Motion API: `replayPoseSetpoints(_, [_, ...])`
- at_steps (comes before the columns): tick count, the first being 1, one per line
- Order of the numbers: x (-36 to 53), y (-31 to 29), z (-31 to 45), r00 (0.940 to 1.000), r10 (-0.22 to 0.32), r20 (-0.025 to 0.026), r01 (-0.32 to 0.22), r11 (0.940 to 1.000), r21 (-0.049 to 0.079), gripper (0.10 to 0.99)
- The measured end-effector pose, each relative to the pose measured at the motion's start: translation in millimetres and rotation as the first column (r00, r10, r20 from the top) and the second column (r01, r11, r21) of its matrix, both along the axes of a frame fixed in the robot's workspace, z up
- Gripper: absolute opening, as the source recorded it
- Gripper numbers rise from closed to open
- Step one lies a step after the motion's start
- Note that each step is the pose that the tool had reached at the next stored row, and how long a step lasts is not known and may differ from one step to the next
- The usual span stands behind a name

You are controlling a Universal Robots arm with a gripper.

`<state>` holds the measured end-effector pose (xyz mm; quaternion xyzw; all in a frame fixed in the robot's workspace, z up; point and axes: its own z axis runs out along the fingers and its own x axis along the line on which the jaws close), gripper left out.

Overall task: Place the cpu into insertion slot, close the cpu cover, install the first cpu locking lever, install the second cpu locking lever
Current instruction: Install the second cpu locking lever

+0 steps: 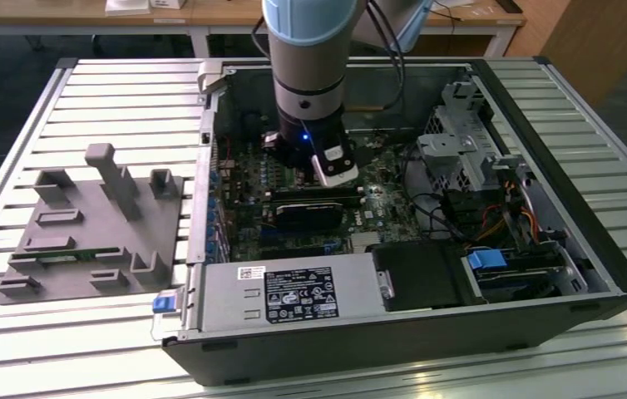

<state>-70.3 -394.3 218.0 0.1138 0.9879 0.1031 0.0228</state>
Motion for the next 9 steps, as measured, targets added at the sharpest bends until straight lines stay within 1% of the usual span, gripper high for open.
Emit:
replayPoseSetpoints(3, [-1.2, -7.0, -2.1, 1.0000, 0.000, -0.0001, 0.000, 0.9999, 0.017, 0.102])
replayPoseSetpoints(4, [-1.8, -8.4, -2.8, 1.0000, 0.000, 0.0000, 0.000, 0.9997, 0.023, 0.102])
replayPoseSetpoints(6, [-4.8, -9.0, -4.0, 1.0000, 0.000, 0.0000, 0.000, 0.9993, 0.037, 0.102])
replayPoseSetpoints(9, [-9.0, -9.1, -5.4, 1.0000, 0.000, -0.0002, 0.000, 0.9980, 0.063, 0.102])
